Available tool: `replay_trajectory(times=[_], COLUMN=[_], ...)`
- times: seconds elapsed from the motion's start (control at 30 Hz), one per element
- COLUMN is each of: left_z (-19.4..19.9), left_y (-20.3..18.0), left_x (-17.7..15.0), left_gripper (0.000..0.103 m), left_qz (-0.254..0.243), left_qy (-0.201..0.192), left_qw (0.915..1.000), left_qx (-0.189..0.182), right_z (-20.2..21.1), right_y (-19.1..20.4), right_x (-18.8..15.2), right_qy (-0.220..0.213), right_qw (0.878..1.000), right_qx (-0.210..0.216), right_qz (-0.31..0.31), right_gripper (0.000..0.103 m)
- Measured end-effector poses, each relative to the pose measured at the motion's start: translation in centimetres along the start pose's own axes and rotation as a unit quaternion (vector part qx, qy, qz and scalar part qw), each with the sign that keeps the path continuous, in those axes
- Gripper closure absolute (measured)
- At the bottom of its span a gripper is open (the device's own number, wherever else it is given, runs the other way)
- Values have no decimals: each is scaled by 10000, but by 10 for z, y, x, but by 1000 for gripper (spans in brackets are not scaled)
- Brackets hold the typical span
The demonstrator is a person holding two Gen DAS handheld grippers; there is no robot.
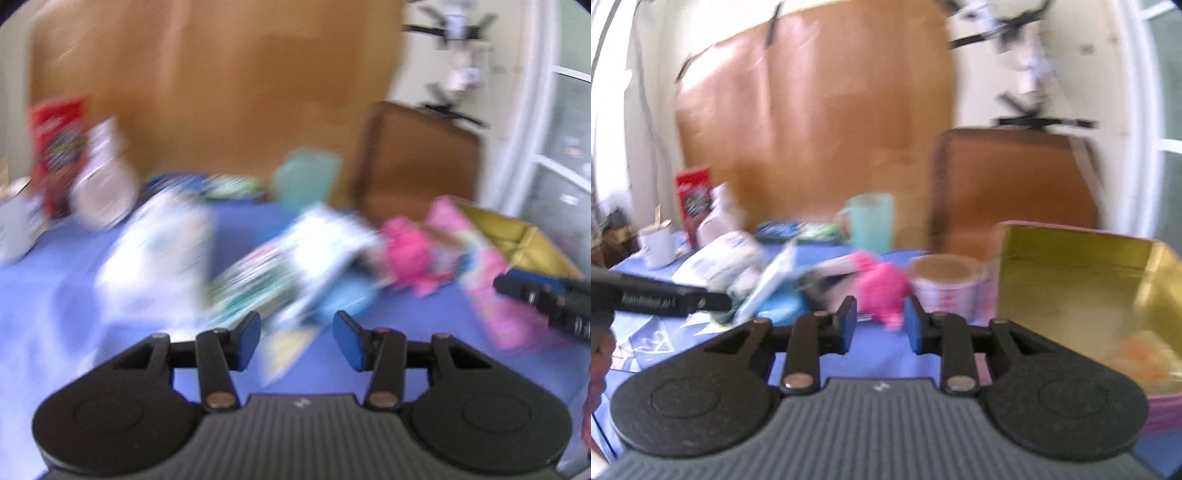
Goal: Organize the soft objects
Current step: 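Move the left tool back over the table items, then grasp the white tissue packet with the left tool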
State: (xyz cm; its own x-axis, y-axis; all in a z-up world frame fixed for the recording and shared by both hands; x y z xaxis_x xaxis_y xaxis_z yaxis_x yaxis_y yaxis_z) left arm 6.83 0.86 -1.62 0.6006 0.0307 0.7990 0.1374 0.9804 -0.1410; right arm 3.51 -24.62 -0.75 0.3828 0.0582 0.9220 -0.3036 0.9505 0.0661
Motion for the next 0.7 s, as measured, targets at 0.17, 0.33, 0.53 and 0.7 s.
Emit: replay_trajectory(times=[0.17, 0.33, 0.53, 0.7], left_z=[6, 9, 10, 11], left_y=[56, 77, 83, 68], left_x=[-24, -27, -32, -33], left_gripper=[59, 59, 59, 59], left_qz=[534, 801, 908, 900], left_qy=[145, 110, 146, 228], left_qw=[9983, 9967, 9957, 9950], left_qx=[167, 71, -97, -373], right_z=[-46, -70, -79, -18], right_y=[17, 50, 53, 32], right_x=[13, 28, 28, 1], right_qy=[359, 435, 647, 332], right_qw=[9975, 9938, 9897, 9915], right_qx=[327, 666, 736, 470], right_qz=[-518, -779, -1047, -1167], right_gripper=[69, 57, 87, 101])
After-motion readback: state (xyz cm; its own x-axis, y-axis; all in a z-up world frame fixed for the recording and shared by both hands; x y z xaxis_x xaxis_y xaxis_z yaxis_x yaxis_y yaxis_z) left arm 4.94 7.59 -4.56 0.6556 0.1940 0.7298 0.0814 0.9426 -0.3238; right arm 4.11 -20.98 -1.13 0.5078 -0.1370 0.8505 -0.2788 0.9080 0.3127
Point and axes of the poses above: each gripper's, at about its wrist camera, not at the fingertips, and z roughly against the way its jaws point, y to its left, x to its top, the point moved 2 cm from there along -z, roughly the way its jaws point, and after that the axes turned 2 degrees about x, right-handed, at the moved point
